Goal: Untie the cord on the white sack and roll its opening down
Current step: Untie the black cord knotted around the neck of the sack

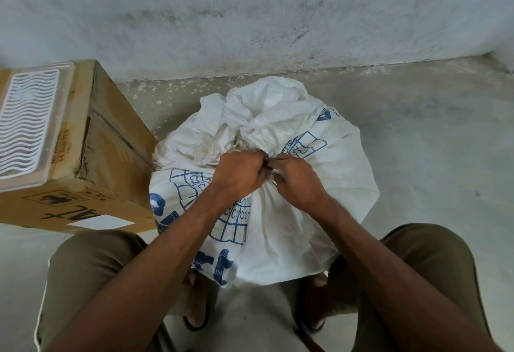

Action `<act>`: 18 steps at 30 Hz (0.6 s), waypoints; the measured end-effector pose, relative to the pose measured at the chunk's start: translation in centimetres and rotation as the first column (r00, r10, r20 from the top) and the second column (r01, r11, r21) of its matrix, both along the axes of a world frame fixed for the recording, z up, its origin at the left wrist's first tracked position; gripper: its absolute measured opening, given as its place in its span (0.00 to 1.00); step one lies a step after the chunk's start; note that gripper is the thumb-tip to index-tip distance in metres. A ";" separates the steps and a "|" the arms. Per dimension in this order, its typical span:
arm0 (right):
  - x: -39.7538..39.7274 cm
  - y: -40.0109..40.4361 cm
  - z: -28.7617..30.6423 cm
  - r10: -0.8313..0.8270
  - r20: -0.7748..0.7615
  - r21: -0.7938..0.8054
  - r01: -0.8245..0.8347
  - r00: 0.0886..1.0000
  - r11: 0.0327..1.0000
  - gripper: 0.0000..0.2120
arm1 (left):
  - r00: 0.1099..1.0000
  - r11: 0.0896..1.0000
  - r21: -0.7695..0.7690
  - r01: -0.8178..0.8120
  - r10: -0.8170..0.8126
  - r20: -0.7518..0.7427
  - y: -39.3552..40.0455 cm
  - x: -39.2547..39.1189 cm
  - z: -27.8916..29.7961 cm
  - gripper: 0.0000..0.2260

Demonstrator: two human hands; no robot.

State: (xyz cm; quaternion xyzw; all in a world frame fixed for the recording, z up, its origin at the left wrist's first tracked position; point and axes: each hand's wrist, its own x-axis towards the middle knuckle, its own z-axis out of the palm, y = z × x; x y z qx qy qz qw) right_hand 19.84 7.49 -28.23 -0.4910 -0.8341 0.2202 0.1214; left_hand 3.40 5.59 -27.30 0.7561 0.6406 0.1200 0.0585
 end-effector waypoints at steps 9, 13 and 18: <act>0.1 0.2 -0.2 0.015 -0.019 0.047 -0.014 1.000 0.999 0.15 | 0.825 0.975 -0.146 -0.167 0.219 0.521 0.4 -1.1 1.9 0.08; -0.9 0.2 0.0 -0.011 -0.108 0.075 0.019 0.994 0.997 0.13 | 0.715 0.939 -0.303 -0.164 0.324 0.619 -0.4 -3.2 2.2 0.10; -2.4 -0.1 0.6 -0.132 -0.209 0.013 0.138 0.969 0.990 0.11 | 0.427 0.887 -0.449 -0.105 0.448 0.786 -1.2 -4.9 2.3 0.12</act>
